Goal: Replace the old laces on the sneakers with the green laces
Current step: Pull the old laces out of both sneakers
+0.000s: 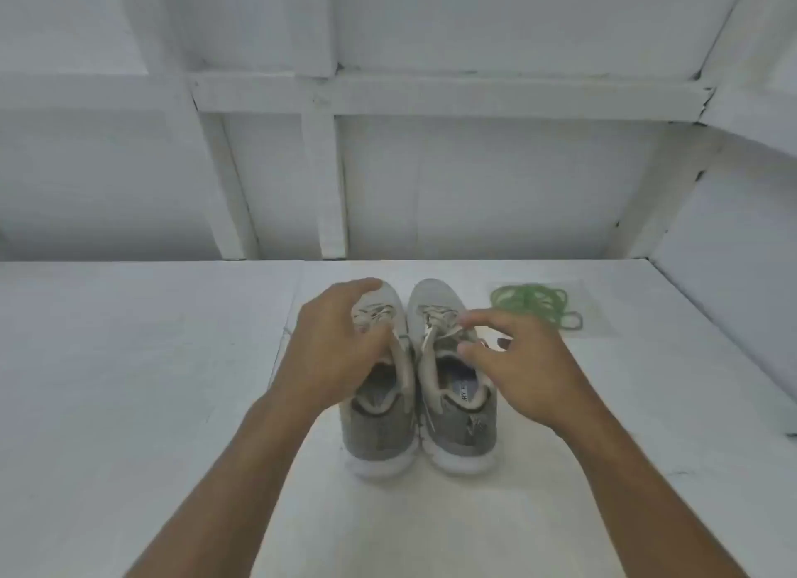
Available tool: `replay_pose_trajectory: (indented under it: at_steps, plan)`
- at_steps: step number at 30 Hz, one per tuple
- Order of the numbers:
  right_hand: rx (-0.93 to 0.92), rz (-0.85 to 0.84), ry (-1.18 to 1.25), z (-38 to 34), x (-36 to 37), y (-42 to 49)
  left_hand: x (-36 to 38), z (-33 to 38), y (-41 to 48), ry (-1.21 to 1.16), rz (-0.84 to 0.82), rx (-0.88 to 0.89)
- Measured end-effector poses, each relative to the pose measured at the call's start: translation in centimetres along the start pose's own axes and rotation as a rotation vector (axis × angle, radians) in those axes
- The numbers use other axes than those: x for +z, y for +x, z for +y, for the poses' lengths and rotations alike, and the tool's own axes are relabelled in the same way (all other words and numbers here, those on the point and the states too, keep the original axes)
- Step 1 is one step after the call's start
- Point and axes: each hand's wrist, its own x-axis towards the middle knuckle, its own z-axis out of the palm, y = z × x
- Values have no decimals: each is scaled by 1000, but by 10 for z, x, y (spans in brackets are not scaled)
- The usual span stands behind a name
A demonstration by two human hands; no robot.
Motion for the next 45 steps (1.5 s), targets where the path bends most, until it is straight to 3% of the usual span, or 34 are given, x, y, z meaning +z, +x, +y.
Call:
replay_pose_trajectory:
  at_steps: [7,12,21,29,40,45]
  plan:
    - [279,-109,184,30,17,17,16,-52,-19,-131,-17,-295]
    - [295,-96,201,52,28,23,24,-58,-25,-206,-17,-267]
    - [198,67,92,47,21,22,35,-67,-29,-258,37,-267]
    - [234,171,79,59,5,36,38,-69,-28,-276,38,-259]
    - [252,102,90,70,3,41,37,-66,-21,-270,107,-240]
    - [269,34,45,54,-2,39,33,-64,-21,-256,46,-202]
